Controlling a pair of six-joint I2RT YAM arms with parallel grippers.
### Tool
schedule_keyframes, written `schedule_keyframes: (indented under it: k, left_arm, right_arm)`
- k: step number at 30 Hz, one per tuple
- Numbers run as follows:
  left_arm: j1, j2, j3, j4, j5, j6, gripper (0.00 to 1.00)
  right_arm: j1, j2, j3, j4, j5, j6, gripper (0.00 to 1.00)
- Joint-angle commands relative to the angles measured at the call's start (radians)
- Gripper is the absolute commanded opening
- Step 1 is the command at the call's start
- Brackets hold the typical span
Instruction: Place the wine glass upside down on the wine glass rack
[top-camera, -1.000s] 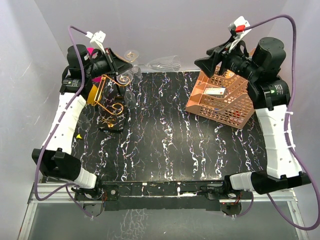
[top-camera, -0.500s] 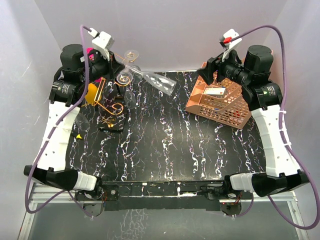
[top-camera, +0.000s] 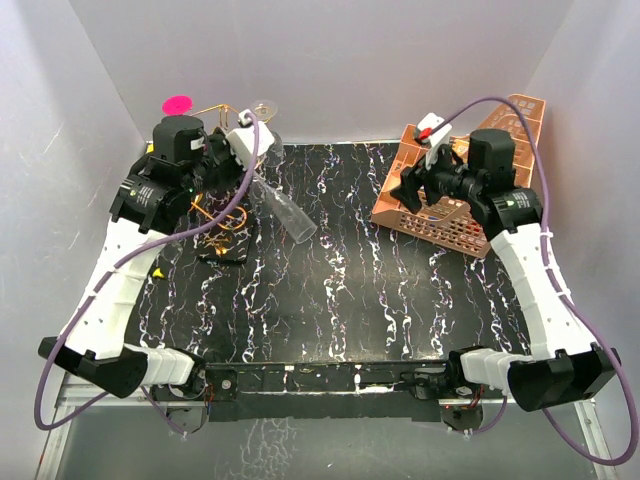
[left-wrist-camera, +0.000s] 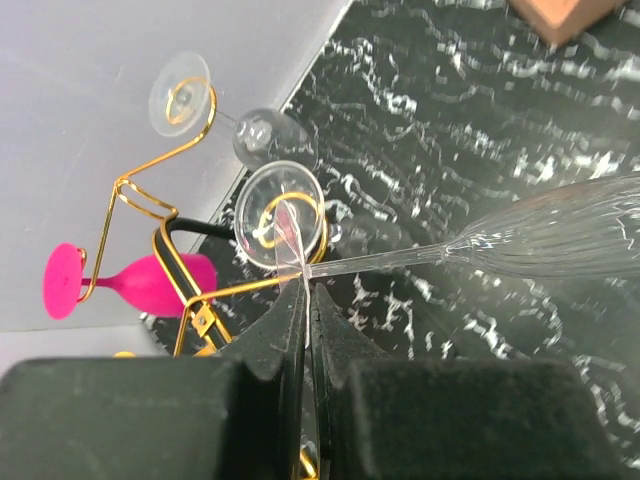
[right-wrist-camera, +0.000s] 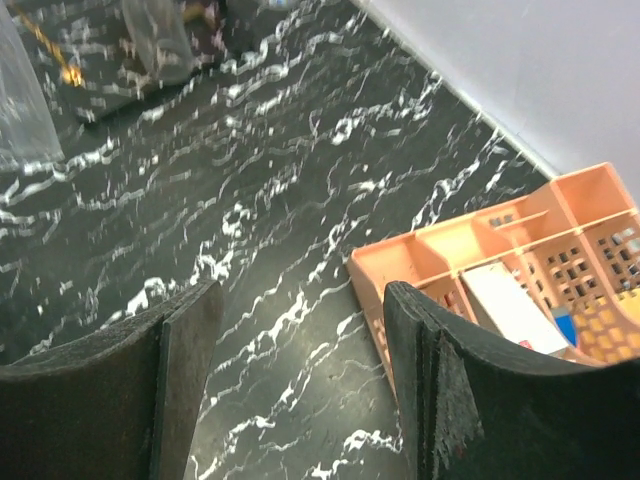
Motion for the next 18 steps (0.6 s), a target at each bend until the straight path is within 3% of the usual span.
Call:
schedule_keyframes:
  k: [1, 7, 12, 18]
  left_arm:
    - [-0.014, -0.056, -0.017, -0.075, -0.066, 0.213, 0.00]
    - [-0.015, -0.046, 0.006, -0.090, -0.105, 0.275, 0.00]
    - [-0.014, -0.034, -0.008, -0.132, -0.119, 0.333, 0.00]
    - [-0.014, -0.027, -0.020, -0.154, -0.159, 0.355, 0.00]
  right_arm:
    - [-0.007, -0.023, -0.094, 0.068, -0.030, -0.091, 0.71]
    - [-0.008, -0.041, -0.194, 0.074, -0.190, -0.167, 0.77]
    - [-0.008, -0.070, -0.301, 0.129, -0.235, -0.213, 0.80]
    - [-0.010, -0.095, -0.381, 0.184, -0.281, -0.201, 0.94]
